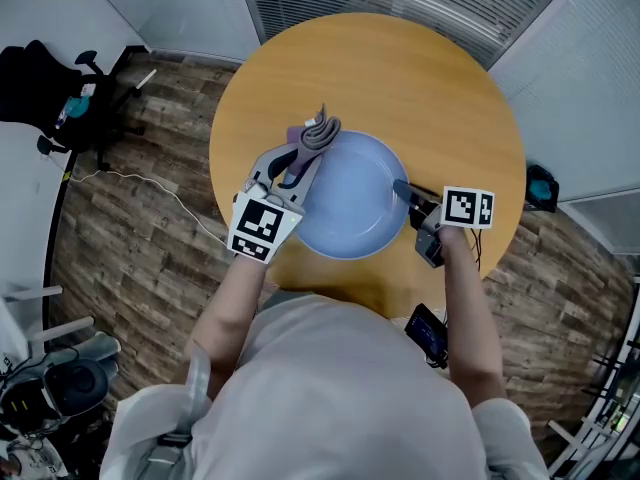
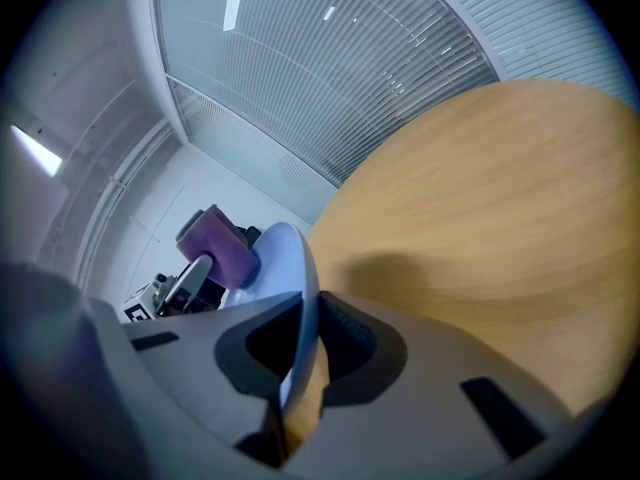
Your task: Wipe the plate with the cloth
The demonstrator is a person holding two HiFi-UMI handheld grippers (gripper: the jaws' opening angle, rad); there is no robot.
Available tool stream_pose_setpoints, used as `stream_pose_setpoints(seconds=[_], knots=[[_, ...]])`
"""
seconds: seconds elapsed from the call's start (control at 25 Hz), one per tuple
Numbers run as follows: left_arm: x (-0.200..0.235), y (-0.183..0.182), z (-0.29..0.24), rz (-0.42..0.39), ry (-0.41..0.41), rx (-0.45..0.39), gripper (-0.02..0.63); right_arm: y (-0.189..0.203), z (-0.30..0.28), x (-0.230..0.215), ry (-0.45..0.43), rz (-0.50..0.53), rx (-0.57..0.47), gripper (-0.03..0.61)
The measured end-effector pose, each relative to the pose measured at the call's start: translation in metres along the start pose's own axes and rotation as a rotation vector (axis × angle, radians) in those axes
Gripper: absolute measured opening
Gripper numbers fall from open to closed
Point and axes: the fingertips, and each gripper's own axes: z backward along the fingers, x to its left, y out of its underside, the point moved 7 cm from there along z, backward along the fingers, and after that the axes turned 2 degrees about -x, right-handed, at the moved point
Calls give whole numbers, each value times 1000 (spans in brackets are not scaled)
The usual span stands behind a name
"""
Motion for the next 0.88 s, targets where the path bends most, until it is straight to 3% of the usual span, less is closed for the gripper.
stream_pose_setpoints(seconds=[0.28, 0.44, 0.68, 0.88], knots=[[-3, -3, -2, -111, 4, 86, 71, 0, 4, 13, 22, 35, -4, 38], [-5, -16, 2, -148, 5, 81, 71, 2, 10, 17, 33, 44, -18, 38], [-6, -41, 8, -381, -60, 83, 71, 5, 13, 22, 46, 50, -23, 37], [-10, -37, -2, -500, -90, 156, 71, 8, 17, 30, 51, 73, -13, 38]])
